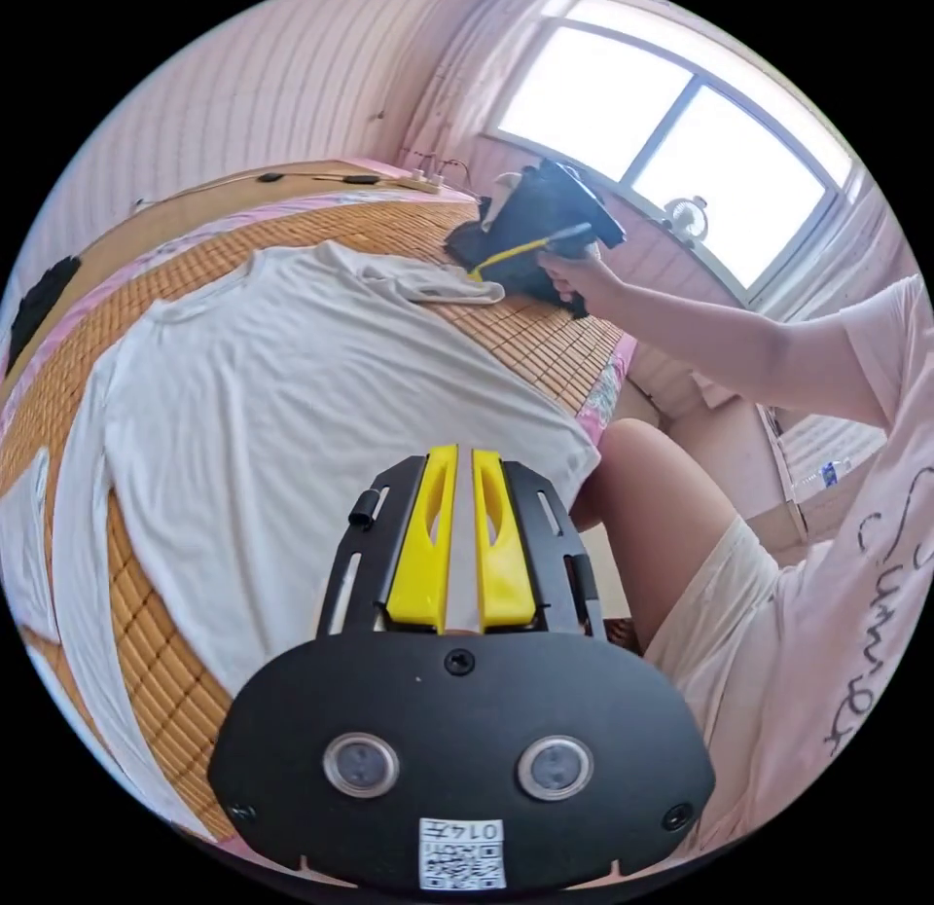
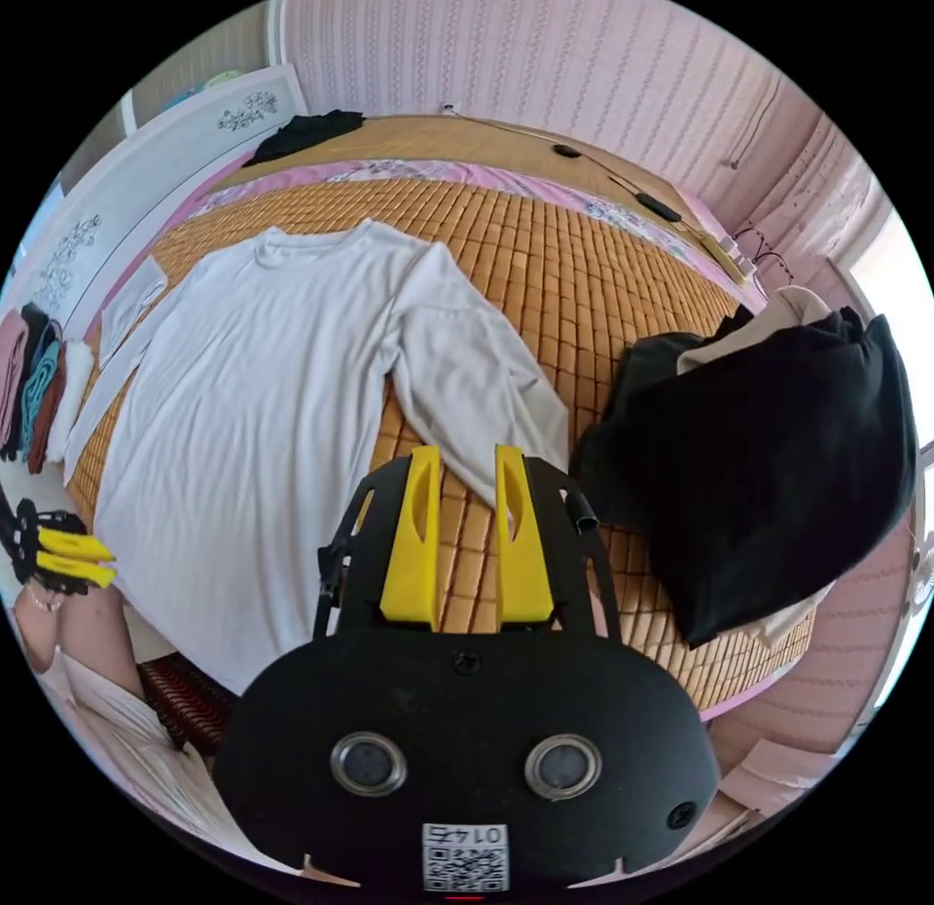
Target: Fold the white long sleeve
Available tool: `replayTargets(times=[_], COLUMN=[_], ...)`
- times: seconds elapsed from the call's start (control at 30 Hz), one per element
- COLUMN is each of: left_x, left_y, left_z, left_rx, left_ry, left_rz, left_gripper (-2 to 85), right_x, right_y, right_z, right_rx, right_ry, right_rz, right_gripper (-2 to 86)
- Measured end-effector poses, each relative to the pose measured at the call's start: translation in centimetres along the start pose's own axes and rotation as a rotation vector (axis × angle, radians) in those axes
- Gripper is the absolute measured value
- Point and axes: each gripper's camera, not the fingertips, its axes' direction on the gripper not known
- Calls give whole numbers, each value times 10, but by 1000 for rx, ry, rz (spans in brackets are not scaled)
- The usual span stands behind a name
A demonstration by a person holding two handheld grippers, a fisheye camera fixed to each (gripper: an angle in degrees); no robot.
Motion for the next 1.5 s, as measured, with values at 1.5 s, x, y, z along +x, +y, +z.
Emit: replayTargets(times=[1.5], left_x=[137], left_y=[-354], left_z=[372], left_rx=[-291], left_ry=[-42], left_rz=[470], left_gripper=[71], right_x=[322], right_y=[444], right_z=[12], right_rx=[473], right_ry=[-263], right_rz=[851], right_gripper=[90])
